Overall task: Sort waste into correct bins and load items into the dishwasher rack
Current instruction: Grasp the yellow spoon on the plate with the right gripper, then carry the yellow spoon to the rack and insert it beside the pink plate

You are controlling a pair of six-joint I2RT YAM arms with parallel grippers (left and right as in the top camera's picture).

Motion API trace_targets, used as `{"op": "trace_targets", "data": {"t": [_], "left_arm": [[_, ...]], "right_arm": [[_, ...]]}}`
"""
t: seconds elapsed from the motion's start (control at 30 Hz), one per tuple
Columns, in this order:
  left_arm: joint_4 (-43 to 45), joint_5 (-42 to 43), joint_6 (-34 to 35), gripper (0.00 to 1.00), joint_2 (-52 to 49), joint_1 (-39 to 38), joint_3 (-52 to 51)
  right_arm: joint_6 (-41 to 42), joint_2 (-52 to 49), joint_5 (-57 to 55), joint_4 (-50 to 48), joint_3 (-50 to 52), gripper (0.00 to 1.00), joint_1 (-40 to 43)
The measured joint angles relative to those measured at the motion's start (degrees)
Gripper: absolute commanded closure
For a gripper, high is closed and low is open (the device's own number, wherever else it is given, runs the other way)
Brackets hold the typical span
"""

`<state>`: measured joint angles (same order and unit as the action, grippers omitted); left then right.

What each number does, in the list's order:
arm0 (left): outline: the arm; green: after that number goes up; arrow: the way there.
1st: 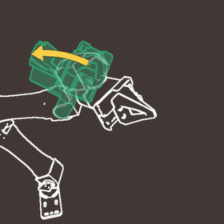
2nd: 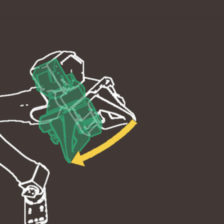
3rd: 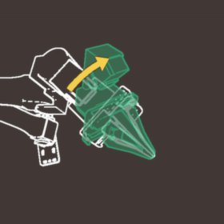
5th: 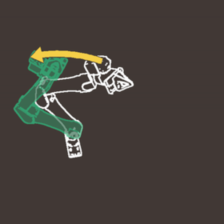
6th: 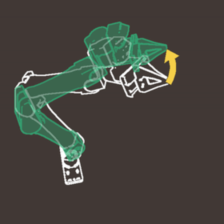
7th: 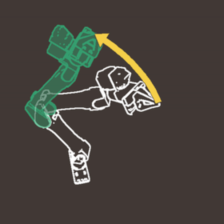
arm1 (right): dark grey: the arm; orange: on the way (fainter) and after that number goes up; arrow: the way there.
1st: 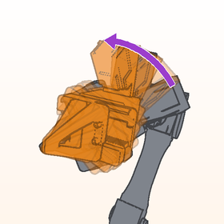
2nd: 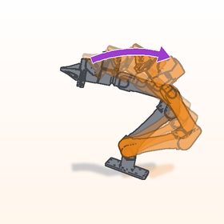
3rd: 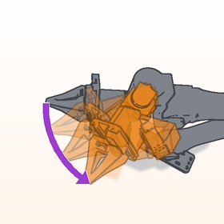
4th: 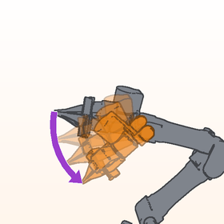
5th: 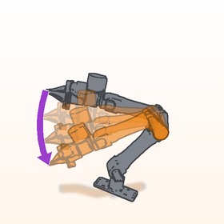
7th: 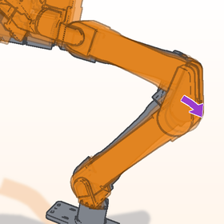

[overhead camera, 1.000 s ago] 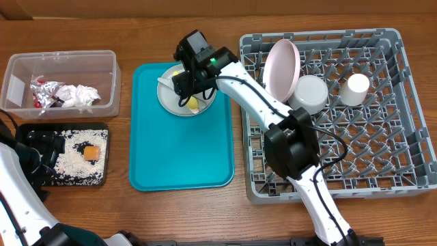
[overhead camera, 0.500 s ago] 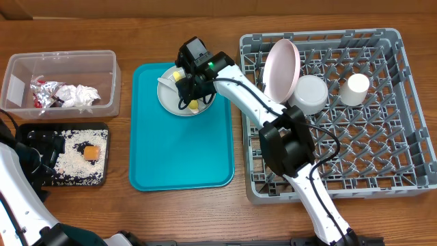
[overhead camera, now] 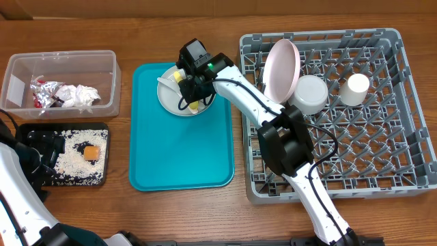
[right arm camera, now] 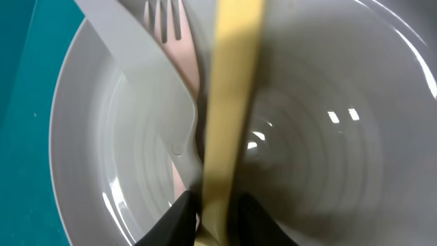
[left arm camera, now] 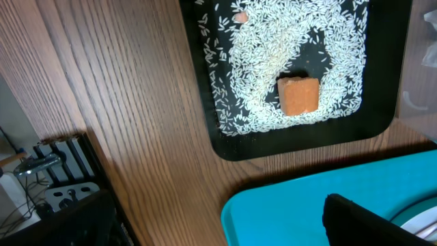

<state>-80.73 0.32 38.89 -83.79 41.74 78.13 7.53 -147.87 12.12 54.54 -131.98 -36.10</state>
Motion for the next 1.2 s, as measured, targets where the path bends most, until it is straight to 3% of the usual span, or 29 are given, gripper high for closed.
{"op": "trace_targets", "data": {"t": [0.23,0.67,0.93,1.2], "left_arm": [[0.00,0.02,0.00,0.00,0.00,0.00,0.00],[0.00,0.02,0.00,0.00,0.00,0.00,0.00],[0.00,0.02,0.00,0.00,0.00,0.00,0.00],[0.00,0.00,0.00,0.00,0.00,0.00,0.00]], "right_arm": [[0.28,0.00,0.07,-0.13,-0.39,0.96,0.00],[2.62,1.31,-4.81,8.57,-4.42,0.96,0.00],[9.49,13.16,-17.97,17.46,-4.85,0.96,1.95],[11.52,19.93,-21.77,24.15,-6.43,0.96,9.90]]}}
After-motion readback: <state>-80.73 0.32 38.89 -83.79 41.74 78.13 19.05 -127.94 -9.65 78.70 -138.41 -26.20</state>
